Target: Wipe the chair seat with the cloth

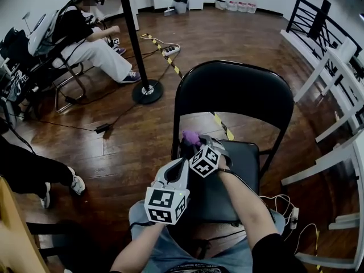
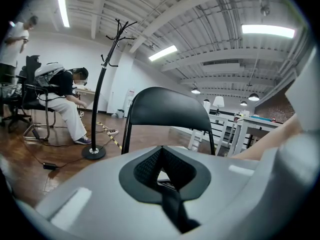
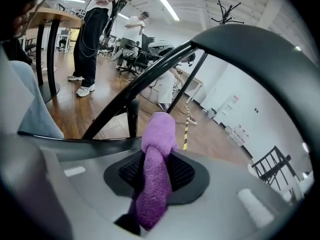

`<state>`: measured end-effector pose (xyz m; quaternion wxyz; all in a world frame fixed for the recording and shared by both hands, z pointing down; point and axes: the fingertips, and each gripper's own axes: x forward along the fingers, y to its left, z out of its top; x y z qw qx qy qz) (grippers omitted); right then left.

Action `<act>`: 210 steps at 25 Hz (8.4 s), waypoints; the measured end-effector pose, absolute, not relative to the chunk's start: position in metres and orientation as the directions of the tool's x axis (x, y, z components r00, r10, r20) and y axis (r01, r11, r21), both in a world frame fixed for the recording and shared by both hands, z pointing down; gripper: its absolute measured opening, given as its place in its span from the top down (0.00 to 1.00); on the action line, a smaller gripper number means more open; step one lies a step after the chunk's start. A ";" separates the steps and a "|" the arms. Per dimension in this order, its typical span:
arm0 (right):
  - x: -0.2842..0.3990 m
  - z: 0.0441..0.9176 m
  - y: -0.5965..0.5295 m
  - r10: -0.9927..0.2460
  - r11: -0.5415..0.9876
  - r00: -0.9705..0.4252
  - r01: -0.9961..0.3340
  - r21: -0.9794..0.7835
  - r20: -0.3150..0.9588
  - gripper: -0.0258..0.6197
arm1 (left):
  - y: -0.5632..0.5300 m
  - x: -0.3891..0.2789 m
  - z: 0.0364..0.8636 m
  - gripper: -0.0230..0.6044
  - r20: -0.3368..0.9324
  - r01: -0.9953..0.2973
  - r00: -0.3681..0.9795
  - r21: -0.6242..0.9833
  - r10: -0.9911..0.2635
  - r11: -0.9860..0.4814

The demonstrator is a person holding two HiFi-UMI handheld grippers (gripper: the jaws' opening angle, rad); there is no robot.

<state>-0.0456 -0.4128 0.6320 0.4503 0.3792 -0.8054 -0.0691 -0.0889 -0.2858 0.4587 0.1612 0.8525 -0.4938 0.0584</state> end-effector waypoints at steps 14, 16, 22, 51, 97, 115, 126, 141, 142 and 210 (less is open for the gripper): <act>-0.051 0.639 -0.366 -0.645 0.736 -0.312 -0.499 0.457 0.698 0.82 | -0.271 -0.088 0.454 0.96 0.242 -0.851 0.523 0.193 -0.817 -0.488; -0.051 0.638 -0.352 -0.642 0.737 -0.318 -0.508 0.446 0.697 0.82 | -0.266 -0.086 0.453 0.96 0.241 -0.851 0.524 0.187 -0.817 -0.491; -0.052 0.640 -0.309 -0.625 0.748 -0.337 -0.518 0.416 0.704 0.82 | -0.251 -0.078 0.455 0.96 0.240 -0.849 0.528 0.191 -0.815 -0.493; -0.087 0.639 -0.123 -0.567 0.799 -0.484 -0.520 0.303 0.667 0.82 | -0.198 -0.087 0.455 0.96 0.216 -0.861 0.506 0.188 -0.835 -0.472; 0.043 0.639 -0.399 -0.652 0.702 -0.275 -0.570 0.427 0.706 0.82 | -0.266 -0.046 0.463 0.96 0.226 -0.824 0.563 0.227 -0.795 -0.519; 0.025 0.640 -0.322 -0.628 0.728 -0.317 -0.561 0.394 0.711 0.82 | -0.243 -0.048 0.463 0.96 0.222 -0.828 0.558 0.209 -0.800 -0.520; 0.014 0.634 -0.242 -0.615 0.736 -0.357 -0.580 0.349 0.704 0.82 | -0.219 -0.041 0.457 0.96 0.198 -0.824 0.564 0.194 -0.801 -0.532; -0.001 0.636 -0.137 -0.594 0.753 -0.417 -0.589 0.292 0.688 0.82 | -0.195 -0.026 0.455 0.96 0.192 -0.809 0.586 0.197 -0.787 -0.554; -0.002 0.635 -0.132 -0.592 0.753 -0.421 -0.592 0.286 0.687 0.82 | -0.194 -0.024 0.454 0.96 0.191 -0.807 0.588 0.197 -0.786 -0.556; 0.117 0.644 -0.345 -0.661 0.680 -0.259 -0.604 0.416 0.704 0.82 | -0.256 0.022 0.472 0.96 0.255 -0.807 0.590 0.196 -0.766 -0.557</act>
